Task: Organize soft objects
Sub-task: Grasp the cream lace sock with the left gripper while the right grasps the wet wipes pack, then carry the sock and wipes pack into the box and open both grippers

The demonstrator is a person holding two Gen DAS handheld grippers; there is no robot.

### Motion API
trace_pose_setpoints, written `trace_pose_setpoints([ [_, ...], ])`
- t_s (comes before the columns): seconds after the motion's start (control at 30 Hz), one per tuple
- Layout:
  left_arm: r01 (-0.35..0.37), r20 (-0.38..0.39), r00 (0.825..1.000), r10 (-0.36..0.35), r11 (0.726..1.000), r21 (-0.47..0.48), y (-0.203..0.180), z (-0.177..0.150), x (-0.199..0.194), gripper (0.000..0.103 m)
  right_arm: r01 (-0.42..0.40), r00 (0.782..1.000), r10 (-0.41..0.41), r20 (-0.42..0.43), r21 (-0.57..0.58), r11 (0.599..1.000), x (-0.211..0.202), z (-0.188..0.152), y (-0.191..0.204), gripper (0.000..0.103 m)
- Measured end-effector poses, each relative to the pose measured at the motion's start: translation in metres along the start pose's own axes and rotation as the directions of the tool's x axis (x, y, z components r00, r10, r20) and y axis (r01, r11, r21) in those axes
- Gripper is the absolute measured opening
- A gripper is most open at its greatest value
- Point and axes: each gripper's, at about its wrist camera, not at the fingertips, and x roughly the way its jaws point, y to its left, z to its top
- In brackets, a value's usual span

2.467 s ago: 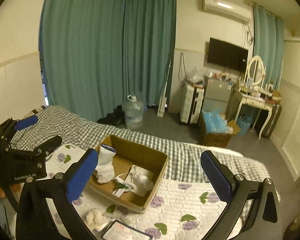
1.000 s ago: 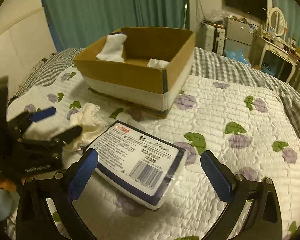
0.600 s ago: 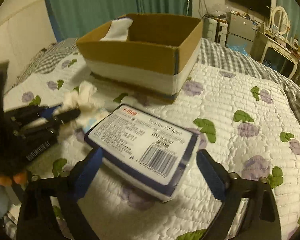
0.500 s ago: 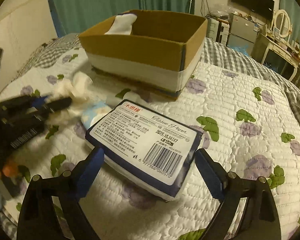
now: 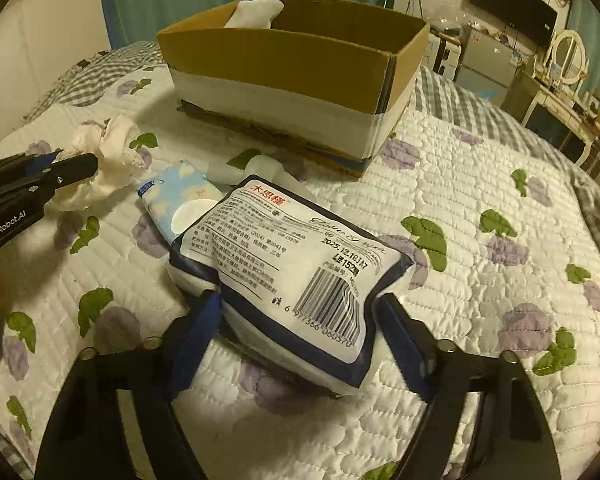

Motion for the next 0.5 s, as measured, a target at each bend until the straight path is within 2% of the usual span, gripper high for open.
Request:
trace_pose_setpoints([
  [0.07,0.014,-0.007,1.0,-0.014,1.0,-0.001,0.0,-0.003,-0.003,0.018,0.001,1.0,-0.001,0.013,0.002,1.0,-0.005,0.001,0.0,0.057],
  [0.17,0.026,-0.02,0.999,-0.026,1.0,-0.005,0.001,-0.006,-0.01,0.018,0.01,0.999,-0.01,0.035,0.005,1.0,-0.014,0.004,0.001,0.05],
  [0.3,0.04,-0.011,0.999,-0.04,0.999,-0.005,0.002,-0.003,-0.025,0.018,0.033,0.999,-0.033,0.031,-0.001,0.999,-0.024,0.005,0.007,0.047],
  [0.5,0.073,0.016,0.997,-0.073,0.997,-0.01,0.003,0.009,-0.052,0.018,0.065,0.995,-0.063,0.08,-0.014,0.998,-0.056,0.008,0.014,0.046],
])
